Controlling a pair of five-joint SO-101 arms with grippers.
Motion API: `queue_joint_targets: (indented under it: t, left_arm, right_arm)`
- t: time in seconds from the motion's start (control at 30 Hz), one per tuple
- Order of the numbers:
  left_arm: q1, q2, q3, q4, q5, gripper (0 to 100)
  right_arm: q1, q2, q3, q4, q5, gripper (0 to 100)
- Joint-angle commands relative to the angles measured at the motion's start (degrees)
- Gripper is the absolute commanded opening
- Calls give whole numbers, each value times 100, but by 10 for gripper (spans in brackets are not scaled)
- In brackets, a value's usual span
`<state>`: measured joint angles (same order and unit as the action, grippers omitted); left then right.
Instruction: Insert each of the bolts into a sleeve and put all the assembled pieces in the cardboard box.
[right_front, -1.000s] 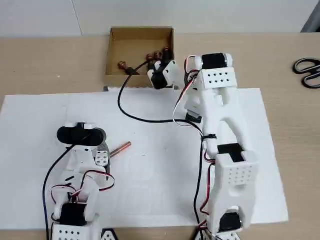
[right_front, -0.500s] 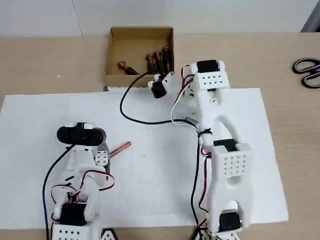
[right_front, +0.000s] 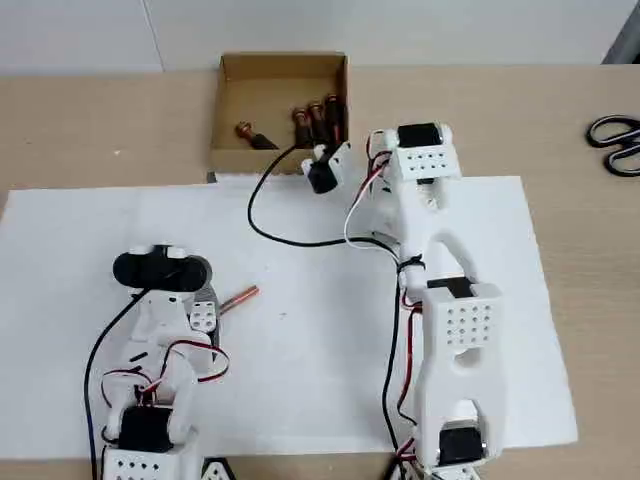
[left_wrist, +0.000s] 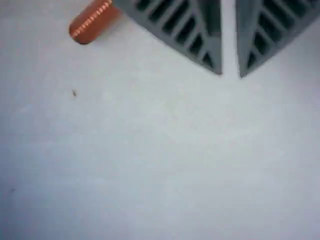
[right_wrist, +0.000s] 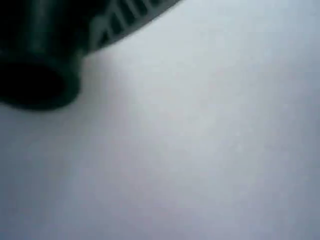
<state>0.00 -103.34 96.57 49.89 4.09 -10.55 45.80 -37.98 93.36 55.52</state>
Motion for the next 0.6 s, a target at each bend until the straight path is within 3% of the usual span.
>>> queue_joint_targets:
  t: [0.0,0.3,0.57]
  left_arm:
    - [-35,-62,-31,44,-18,6]
    - [-35,-62,-31,44,-18,6]
    - [105,-62,-31,53,-44,9]
  right_arm:
    - [-13,110,53,48,0,12]
    - [-31,-690,-554,435,-1125,12]
    - [4,-2229,-536,567,-3112,2]
